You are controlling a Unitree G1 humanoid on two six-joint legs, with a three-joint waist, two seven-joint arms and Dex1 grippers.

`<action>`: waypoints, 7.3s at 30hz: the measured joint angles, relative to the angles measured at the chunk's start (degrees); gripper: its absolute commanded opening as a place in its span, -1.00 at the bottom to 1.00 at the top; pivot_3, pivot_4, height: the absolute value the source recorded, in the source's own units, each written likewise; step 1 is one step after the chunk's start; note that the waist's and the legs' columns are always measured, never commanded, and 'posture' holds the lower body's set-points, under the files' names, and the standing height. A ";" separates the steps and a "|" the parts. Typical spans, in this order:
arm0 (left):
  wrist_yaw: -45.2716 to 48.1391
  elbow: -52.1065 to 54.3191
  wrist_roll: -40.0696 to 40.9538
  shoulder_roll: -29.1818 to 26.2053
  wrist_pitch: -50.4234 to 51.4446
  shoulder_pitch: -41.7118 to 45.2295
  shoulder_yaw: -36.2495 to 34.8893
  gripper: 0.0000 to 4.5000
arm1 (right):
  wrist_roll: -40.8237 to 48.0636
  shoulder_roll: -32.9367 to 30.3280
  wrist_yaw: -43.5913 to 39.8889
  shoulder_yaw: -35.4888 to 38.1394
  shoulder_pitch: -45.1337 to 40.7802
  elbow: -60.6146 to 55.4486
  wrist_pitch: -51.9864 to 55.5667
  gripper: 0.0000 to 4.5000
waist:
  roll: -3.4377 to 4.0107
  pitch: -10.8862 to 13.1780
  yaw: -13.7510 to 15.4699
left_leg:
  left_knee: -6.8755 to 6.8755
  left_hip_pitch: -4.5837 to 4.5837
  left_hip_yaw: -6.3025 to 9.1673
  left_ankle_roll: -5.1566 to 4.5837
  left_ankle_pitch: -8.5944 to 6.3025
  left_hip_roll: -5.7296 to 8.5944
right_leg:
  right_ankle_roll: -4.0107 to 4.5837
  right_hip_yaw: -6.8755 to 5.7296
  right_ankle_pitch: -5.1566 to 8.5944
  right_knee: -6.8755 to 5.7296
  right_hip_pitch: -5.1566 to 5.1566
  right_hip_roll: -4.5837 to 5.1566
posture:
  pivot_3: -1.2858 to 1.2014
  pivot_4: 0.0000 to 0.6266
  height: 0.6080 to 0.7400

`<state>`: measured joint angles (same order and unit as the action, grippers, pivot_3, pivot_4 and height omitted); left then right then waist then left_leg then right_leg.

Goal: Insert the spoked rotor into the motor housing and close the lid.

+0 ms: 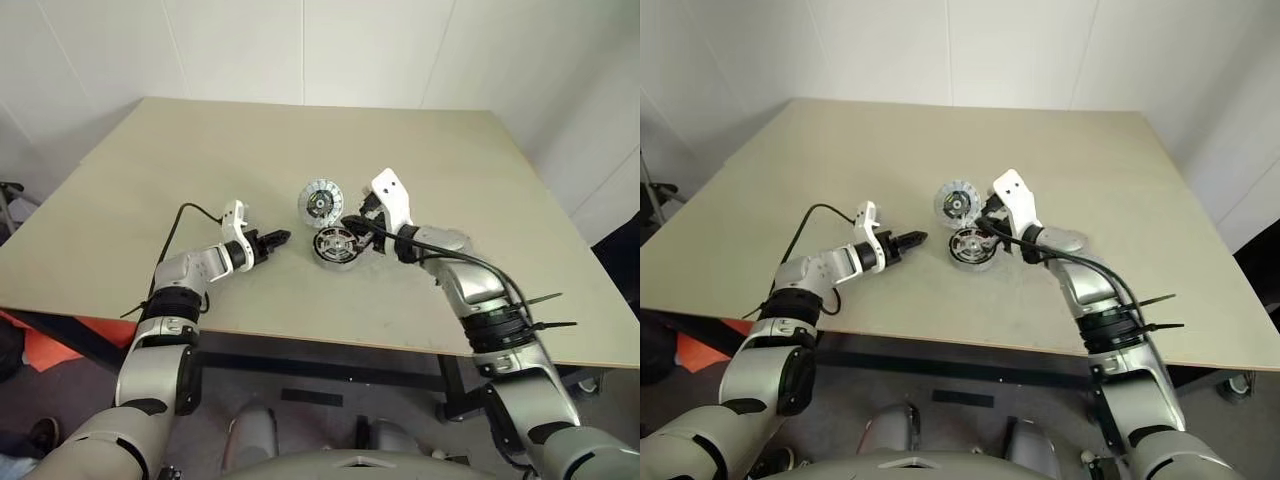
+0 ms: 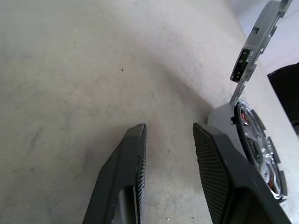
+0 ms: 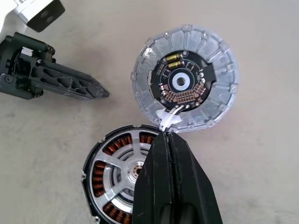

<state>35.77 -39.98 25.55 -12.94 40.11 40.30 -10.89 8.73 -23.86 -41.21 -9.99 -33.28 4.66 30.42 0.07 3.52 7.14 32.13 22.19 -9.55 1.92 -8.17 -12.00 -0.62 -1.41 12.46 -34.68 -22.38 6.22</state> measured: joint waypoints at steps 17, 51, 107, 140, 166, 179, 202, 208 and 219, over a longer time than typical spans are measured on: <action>3.04 4.70 -18.53 -2.93 -24.45 -3.56 15.89 -0.22 | -15.00 -14.04 -32.00 -18.89 -8.88 7.57 -32.26 0.01 | -0.02 0.01 -0.12 | 0.26 0.23 -0.02 -0.14 -0.07 -0.13 | 0.05 -0.06 -0.02 -0.12 -0.17 -0.02 | 0.03 -1.00 1.00; 5.69 12.10 -21.46 -3.46 -25.90 -9.29 18.32 -0.22 | -24.32 -3.55 -28.35 -20.55 -19.45 37.48 -48.23 -0.18 | -0.02 0.01 -1.57 | 0.96 0.51 -0.02 -0.23 -0.13 -0.34 | 0.23 -0.05 -0.13 -0.77 -0.45 -0.07 | 0.03 -1.00 1.00; 0.85 22.78 -20.76 -3.54 -23.24 -17.50 17.50 -0.22 | -3.29 -4.03 -18.45 -9.81 -12.27 -4.07 16.44 -0.99 | 0.00 0.01 -0.19 | 0.12 0.21 -0.18 0.26 0.15 -0.51 | 0.29 0.01 -0.17 -0.37 -0.62 -0.24 | 0.03 -1.00 1.00; -1.13 19.95 -20.09 -3.12 -23.08 -16.34 16.88 -0.22 | -23.65 -9.54 -26.75 -21.04 -10.97 20.91 -41.26 0.17 | -0.01 0.00 -0.71 | 0.70 -0.10 -0.24 0.19 0.11 -0.82 | 0.45 0.11 -0.26 -0.74 -0.30 -0.52 | 0.03 -1.00 1.00; -1.52 19.94 -20.02 -2.92 -23.10 -16.46 16.28 -0.22 | -27.29 -8.62 -30.59 -21.10 -13.16 20.45 -41.65 -0.94 | -0.04 -0.03 -1.51 | 0.65 -0.11 -0.23 0.15 0.09 -0.82 | 0.48 0.10 -0.26 -0.70 -0.28 -0.54 | 0.03 -1.00 1.00; -1.58 19.84 -20.04 -2.70 -23.07 -16.69 16.25 -0.22 | -27.02 -6.98 -27.72 -20.60 -13.19 24.28 -41.00 -0.99 | -0.05 -0.03 -1.69 | 0.66 -0.24 -0.22 0.15 0.09 -0.83 | 0.10 0.08 -0.04 -0.69 -0.30 -0.56 | 0.03 -1.00 1.00; -1.47 20.42 -19.80 -2.70 -23.13 -16.64 16.15 -0.22 | -9.77 5.10 -20.16 -9.03 -16.11 11.18 26.84 -0.99 | 0.03 0.01 -1.25 | 0.23 -0.10 -0.22 0.33 0.19 -0.84 | 0.58 0.11 -0.32 -0.61 -0.63 -0.62 | 0.03 -1.00 1.00; -1.54 20.42 -19.73 -2.76 -23.13 -16.64 16.12 -0.22 | -7.42 5.89 -18.26 -10.08 -14.56 8.09 28.94 -0.45 | 0.03 0.01 -1.26 | 0.13 -0.14 -0.22 0.41 0.24 -0.84 | 0.58 0.11 -0.32 -0.60 -0.66 -0.63 | 0.03 -1.00 1.00; -1.52 20.13 -19.60 -2.77 -23.14 -16.45 16.11 -0.22 | -0.84 5.52 -14.37 -6.16 -17.34 2.26 33.43 0.61 | 0.03 0.01 -1.24 | 0.11 -0.15 -0.22 0.45 0.26 -0.84 | 0.52 0.12 -0.29 -0.58 -0.66 -0.64 | 0.03 -1.00 1.00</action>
<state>34.26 -19.84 5.95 -15.71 16.96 23.85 5.22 7.88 -18.34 -55.58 -16.15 -50.62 6.93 63.85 0.10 3.53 5.89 32.24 22.05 -9.77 2.36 -7.91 -12.84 -0.10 -1.29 12.17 -35.25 -23.05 5.59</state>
